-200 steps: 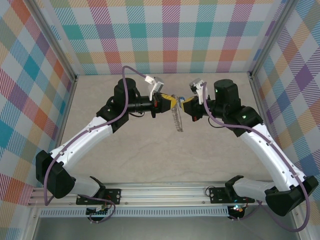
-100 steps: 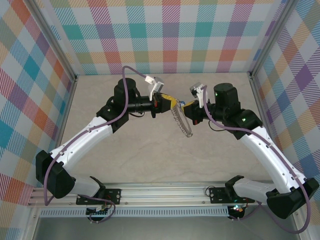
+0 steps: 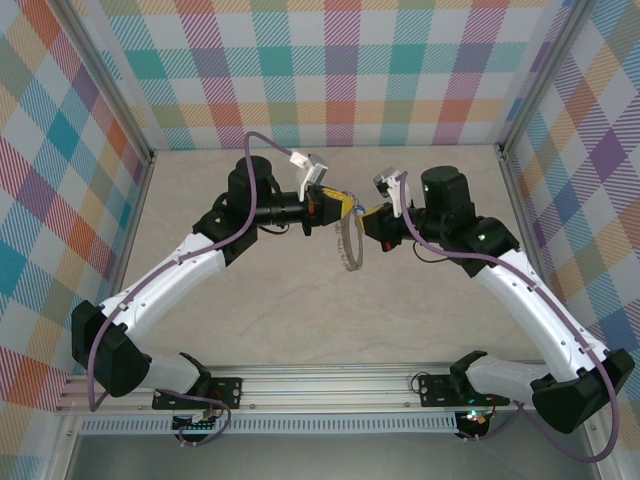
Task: Put the keys on the keyring
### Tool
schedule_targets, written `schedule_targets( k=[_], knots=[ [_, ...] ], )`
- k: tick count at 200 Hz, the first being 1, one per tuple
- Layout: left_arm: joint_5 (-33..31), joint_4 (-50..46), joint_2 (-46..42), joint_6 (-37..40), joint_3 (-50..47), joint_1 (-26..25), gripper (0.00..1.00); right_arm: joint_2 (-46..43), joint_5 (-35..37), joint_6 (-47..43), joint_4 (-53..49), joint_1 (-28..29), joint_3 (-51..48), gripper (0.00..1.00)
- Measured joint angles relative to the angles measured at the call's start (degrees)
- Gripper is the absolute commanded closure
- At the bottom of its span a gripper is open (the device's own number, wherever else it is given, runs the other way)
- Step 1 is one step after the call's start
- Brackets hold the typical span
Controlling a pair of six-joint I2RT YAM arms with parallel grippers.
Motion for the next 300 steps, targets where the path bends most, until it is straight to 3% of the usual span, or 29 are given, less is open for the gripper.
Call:
schedule_targets(
  k=[65, 135, 300],
  knots=[
    [0.02, 0.13, 0.00, -0.11, 0.00, 0.00, 1.00, 0.42, 5.16, -2.16, -2.43, 0.00, 4.79, 1.00],
    [-0.22, 0.59, 0.00, -0.11, 0.00, 0.46, 1.00, 4.87, 2.49, -2.82, -4.87, 0.11, 10.67, 1.00],
    [0.02, 0.39, 0.00, -0.13, 0.00, 0.33, 1.00, 2.29, 2.38, -1.68, -3.26, 0.31, 3.93, 1.00]
  ],
)
